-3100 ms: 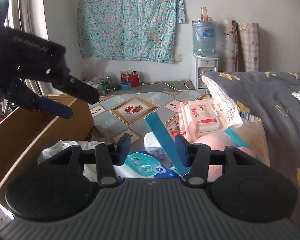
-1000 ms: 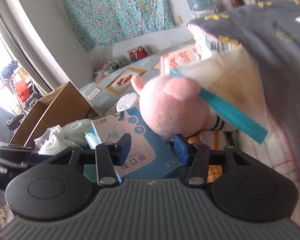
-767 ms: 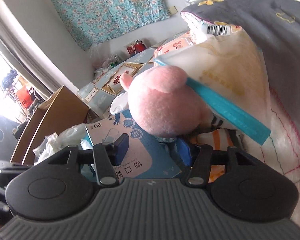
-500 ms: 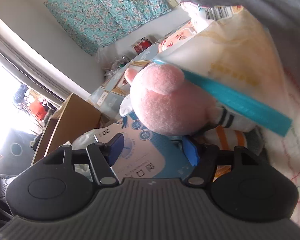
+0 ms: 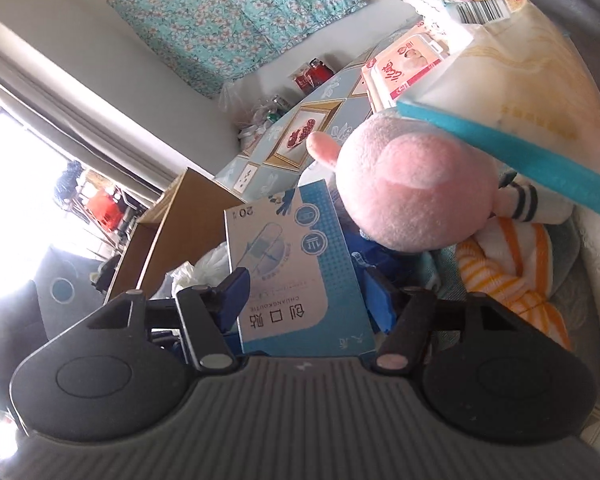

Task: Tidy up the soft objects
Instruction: 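Grasp the blue-and-white bandage box with the right gripper and lift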

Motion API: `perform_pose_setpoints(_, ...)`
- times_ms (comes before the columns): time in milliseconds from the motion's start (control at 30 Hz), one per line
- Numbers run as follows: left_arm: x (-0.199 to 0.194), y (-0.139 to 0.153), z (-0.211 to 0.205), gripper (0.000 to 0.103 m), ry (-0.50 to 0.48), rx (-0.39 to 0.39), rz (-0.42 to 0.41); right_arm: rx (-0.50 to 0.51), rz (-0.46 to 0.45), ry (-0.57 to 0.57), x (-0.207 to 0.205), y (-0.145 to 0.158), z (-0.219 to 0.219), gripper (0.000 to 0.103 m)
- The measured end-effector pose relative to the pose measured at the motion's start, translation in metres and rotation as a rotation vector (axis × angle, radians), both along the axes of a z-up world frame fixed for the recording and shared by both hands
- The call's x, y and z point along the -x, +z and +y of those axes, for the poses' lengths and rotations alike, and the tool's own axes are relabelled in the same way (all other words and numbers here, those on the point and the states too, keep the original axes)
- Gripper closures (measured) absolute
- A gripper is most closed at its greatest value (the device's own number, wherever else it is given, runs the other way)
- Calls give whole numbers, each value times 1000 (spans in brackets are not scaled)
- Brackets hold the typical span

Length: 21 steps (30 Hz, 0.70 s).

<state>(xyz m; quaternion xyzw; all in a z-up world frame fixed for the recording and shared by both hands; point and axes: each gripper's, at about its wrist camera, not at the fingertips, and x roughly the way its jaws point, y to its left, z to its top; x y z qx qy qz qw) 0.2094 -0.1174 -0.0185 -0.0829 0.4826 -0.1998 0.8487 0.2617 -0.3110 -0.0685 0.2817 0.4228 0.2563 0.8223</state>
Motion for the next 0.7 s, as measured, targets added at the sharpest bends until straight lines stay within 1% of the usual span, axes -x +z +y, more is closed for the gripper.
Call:
perform_pose_setpoints(67, -1, 0, 1, 65, 8, -2, 1, 6, 3, -10, -1, 0, 2, 51)
perform_pose_setpoints(100, -2, 1, 2, 65, 12, 0, -1, 3, 9, -18, -2, 0, 1, 56)
perform_pose_setpoints(133, -2, 2, 2, 65, 15, 5, -4, -1, 14, -27, -1, -1, -1, 59)
perform_pose_setpoints(167, -2, 4, 3, 65, 16, 8, -9, -4, 19, -34, -2, -1, -2, 66)
perform_pose_setpoints(267, -2, 9, 4, 64, 19, 6, -29, -8, 33, -43, 2, -3, -9, 72)
perform_pose_setpoints(367, -5, 8, 6, 62, 25, 29, -7, -12, 49, -51, 3, -5, -10, 72)
perform_pose_setpoints(433, -7, 7, 10, 59, 28, 61, 20, -29, 65, -59, 4, -7, -13, 72)
perform_pose_setpoints(467, -7, 7, 12, 56, 25, 80, 24, -35, 71, -60, 3, -7, -13, 72)
perform_pose_setpoints(500, -6, 8, 14, 48, 20, 93, 24, -44, 77, -59, 3, -8, -13, 72)
perform_pose_setpoints(533, -5, 10, 15, 45, 17, 99, 20, -51, 83, -57, 2, -9, -12, 72)
perform_pose_setpoints(567, -4, 11, 15, 42, 15, 97, 14, -57, 88, -56, 4, -9, -13, 71)
perform_pose_setpoints(633, -6, 11, 14, 42, 20, 77, 10, -65, 94, -54, 3, -10, -12, 71)
perform_pose_setpoints(667, -8, 10, 13, 43, 29, 60, 12, -70, 98, -55, 3, -10, -11, 71)
perform_pose_setpoints(700, -11, 8, 12, 45, 41, 40, 18, -77, 104, -54, 3, -10, -11, 71)
